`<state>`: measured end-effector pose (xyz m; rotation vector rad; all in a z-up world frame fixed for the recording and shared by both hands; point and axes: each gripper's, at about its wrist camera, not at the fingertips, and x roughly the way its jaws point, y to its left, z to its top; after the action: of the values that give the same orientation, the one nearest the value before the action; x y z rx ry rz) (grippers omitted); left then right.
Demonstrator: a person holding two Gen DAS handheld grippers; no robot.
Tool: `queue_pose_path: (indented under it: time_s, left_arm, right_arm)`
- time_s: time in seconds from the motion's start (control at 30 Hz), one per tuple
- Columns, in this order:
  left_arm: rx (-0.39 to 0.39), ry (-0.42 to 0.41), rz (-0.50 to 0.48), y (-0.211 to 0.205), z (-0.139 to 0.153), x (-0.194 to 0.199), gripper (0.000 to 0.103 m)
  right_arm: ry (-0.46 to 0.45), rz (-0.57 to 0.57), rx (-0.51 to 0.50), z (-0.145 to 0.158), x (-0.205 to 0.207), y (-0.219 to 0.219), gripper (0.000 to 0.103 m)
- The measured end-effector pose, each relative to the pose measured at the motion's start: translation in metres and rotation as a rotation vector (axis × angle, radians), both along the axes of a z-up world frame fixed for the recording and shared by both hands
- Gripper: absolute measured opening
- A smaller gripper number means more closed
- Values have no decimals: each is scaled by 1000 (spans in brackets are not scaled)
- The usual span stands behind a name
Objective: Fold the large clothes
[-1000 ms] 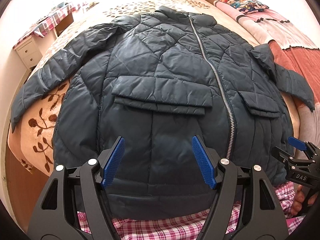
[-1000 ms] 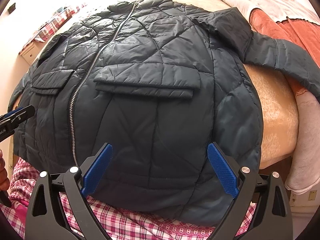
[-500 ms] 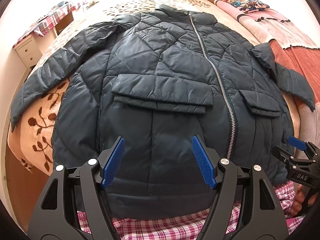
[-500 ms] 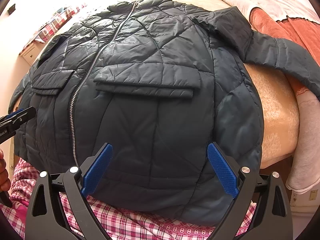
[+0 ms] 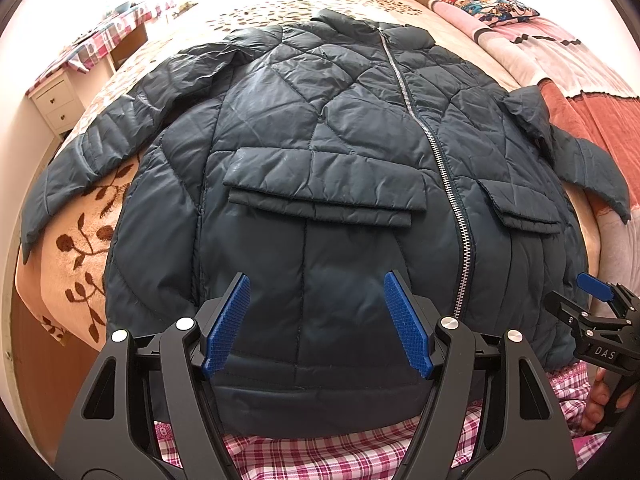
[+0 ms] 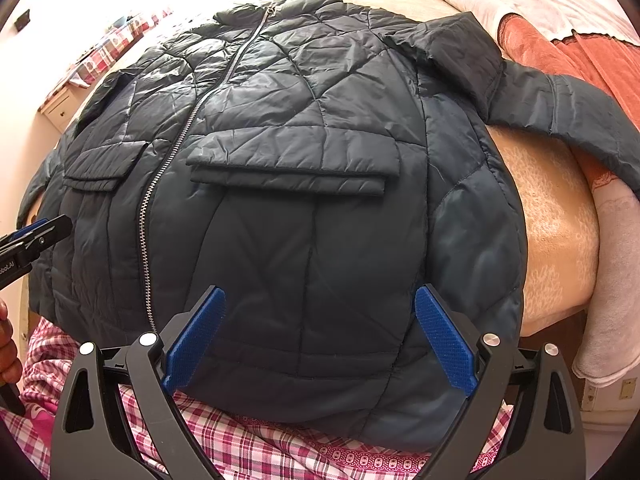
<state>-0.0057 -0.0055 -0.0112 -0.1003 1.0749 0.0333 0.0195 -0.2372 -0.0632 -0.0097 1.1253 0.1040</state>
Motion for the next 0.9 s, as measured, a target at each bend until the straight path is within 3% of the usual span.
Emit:
queue_pose_path:
  time_s: [0.9]
  left_arm:
    - [0, 4, 1, 1, 0, -1, 70]
  right_arm:
    - [2, -2, 7, -1, 1, -3, 93]
